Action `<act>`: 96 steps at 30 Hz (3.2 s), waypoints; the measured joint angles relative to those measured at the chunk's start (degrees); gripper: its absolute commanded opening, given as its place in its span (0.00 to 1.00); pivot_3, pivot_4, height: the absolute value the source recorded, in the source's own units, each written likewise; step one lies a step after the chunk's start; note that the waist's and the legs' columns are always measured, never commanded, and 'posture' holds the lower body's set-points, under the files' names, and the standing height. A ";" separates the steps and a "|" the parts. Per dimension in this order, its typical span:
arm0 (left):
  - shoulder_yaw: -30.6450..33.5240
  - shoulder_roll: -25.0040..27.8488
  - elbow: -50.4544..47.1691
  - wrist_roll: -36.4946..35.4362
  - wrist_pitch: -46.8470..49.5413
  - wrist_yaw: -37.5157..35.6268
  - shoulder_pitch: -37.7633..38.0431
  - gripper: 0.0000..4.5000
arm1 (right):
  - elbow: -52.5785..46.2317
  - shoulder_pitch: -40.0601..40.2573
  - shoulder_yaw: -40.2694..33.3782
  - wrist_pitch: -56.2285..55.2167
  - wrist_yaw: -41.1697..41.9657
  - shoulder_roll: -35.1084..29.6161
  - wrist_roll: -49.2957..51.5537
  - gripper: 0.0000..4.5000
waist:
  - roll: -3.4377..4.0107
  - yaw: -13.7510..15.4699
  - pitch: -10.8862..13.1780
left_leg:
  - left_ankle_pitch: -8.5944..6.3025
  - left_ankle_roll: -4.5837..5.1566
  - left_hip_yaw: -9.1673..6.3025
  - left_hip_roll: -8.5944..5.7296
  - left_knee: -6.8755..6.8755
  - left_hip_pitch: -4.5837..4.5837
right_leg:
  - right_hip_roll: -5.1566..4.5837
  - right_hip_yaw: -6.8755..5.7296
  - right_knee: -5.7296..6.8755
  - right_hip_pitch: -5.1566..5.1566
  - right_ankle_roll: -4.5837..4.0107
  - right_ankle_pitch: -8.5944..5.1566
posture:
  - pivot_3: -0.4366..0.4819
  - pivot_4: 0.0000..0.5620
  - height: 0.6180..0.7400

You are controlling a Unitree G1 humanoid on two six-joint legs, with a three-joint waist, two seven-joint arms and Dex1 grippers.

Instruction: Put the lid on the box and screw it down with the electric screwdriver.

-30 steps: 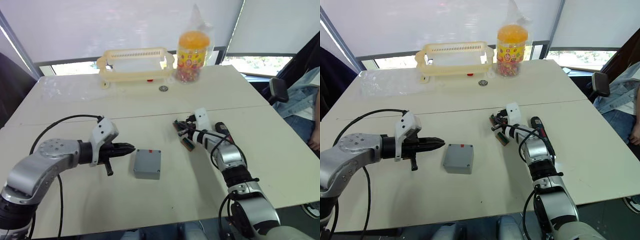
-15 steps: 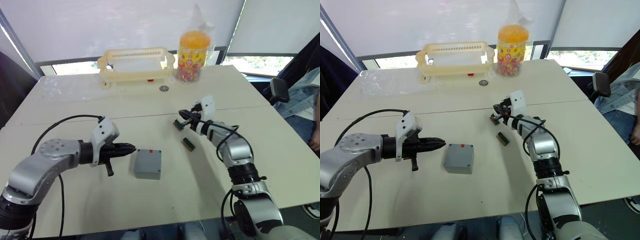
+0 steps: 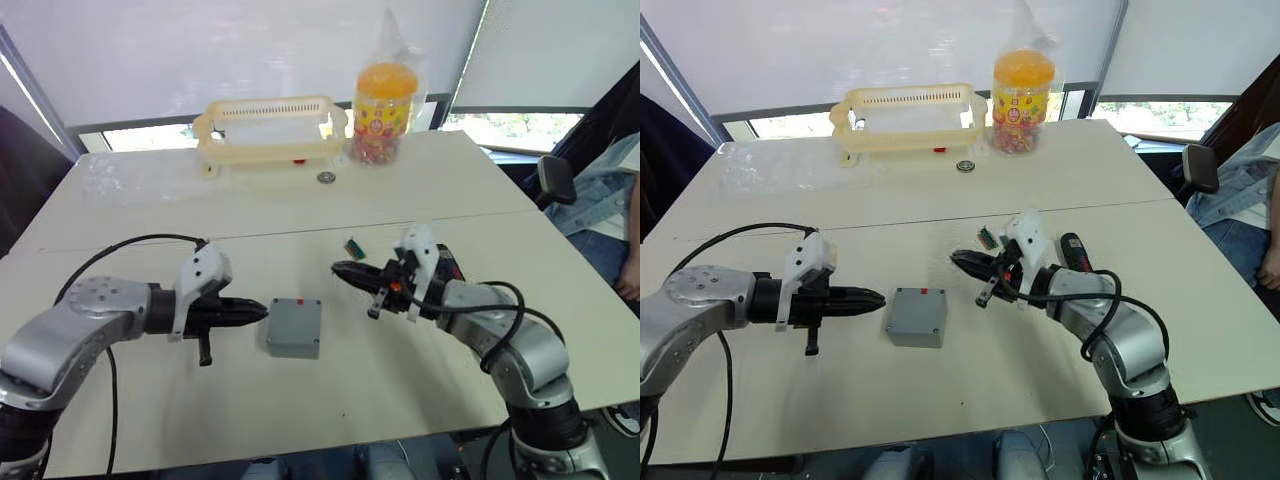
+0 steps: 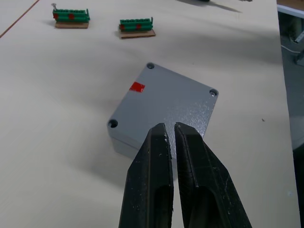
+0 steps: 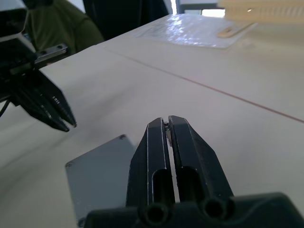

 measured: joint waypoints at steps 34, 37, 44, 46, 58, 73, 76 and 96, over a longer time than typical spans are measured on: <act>0.02 0.01 -0.30 0.71 -1.09 1.80 2.20 0.06 | 7.82 3.34 7.83 -9.71 1.92 0.85 -7.83 0.01 | -0.01 0.09 0.00 | 0.00 0.00 -0.01 0.00 0.00 0.00 | 0.00 -0.01 -0.01 0.00 0.00 0.00 | 0.48 0.27 1.00; 0.02 0.01 -0.30 0.71 -1.09 1.89 2.20 0.06 | 8.27 3.32 8.11 -10.15 2.25 0.84 -8.23 0.01 | -0.01 0.09 0.00 | 0.00 0.00 -0.01 0.00 0.01 0.00 | 0.00 -0.01 -0.01 0.00 0.00 0.00 | 0.48 0.27 1.00; 0.02 -0.04 -0.30 0.71 -1.10 2.41 2.23 0.06 | 10.59 1.07 9.81 -10.55 3.49 0.39 -10.30 0.01 | -0.01 0.07 0.00 | 0.00 0.00 -0.01 0.00 0.00 0.00 | 0.00 -0.01 -0.01 0.00 0.00 0.00 | 0.48 0.27 1.00; 0.02 -0.06 -0.30 0.72 -1.10 2.75 2.23 0.06 | 11.13 0.17 9.87 -10.05 3.92 0.34 -10.43 0.01 | -0.01 0.07 0.00 | 0.00 0.00 -0.01 0.00 0.01 0.00 | 0.00 -0.01 -0.01 0.00 0.00 0.00 | 0.48 0.27 1.00; 0.02 -0.37 -0.30 0.72 -1.19 3.48 2.84 0.06 | 11.35 -1.32 9.25 -7.45 5.02 -0.71 -9.98 0.76 | -0.01 0.09 0.00 | 0.00 0.00 -0.01 0.00 0.01 0.00 | 0.00 -0.01 -0.01 0.00 0.00 0.00 | 0.48 0.27 1.00; -0.71 0.60 2.51 0.20 -2.13 -2.36 -4.78 0.06 | 7.31 -14.58 -12.85 24.39 5.81 -21.73 11.80 0.94 | 0.03 1.58 0.03 | -0.01 0.03 0.10 -0.05 0.02 -0.08 | -0.05 -0.15 -0.30 0.12 -0.02 -0.01 | 0.48 0.27 1.00; -1.67 1.04 2.33 -0.42 -2.23 -4.84 -7.93 0.06 | 14.77 -19.79 -9.36 33.33 7.55 -34.76 10.56 0.98 | 0.02 1.57 0.05 | -0.02 0.03 0.17 -0.04 0.02 -0.10 | -0.05 -0.16 -0.45 0.15 -0.20 -0.11 | 0.48 0.27 1.00; -10.83 -0.59 -5.89 1.21 -6.13 -8.30 -10.08 0.06 | 34.82 -21.43 7.87 49.29 5.97 -44.75 18.37 0.98 | -0.01 1.40 0.06 | -0.10 0.18 0.36 0.00 0.02 -0.10 | 0.01 -0.01 -0.55 0.14 0.01 0.00 | 0.48 0.27 1.00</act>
